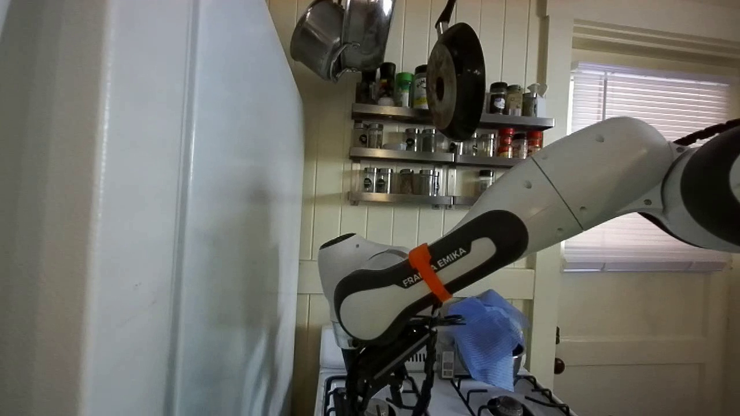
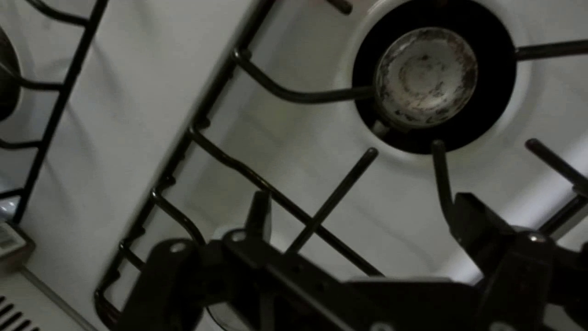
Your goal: Put the towel in the bowl then move the stove cover to the left
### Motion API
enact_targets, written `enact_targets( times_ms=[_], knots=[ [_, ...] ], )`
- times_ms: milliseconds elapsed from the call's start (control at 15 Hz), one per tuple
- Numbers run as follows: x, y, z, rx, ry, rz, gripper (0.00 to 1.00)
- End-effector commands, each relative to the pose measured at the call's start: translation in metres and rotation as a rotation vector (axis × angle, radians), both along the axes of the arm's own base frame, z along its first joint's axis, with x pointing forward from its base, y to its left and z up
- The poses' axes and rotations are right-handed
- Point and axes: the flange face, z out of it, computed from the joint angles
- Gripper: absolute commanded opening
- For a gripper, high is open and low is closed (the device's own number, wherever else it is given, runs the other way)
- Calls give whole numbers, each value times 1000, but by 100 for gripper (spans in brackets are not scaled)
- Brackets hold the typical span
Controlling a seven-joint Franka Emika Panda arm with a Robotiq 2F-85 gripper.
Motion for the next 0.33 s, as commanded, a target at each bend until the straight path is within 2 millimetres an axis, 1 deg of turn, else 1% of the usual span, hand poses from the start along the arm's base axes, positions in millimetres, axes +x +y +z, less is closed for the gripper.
enact_targets(
  times_ms=[0,67,133,267],
  knots=[
    [-35,-12,8,8,-31,-200,100],
    [-38,-13,8,37,-55,-238,100],
    [-19,-5,7,6,-32,-156,100],
    [-21,-6,10,8,-38,-163,100]
  ],
)
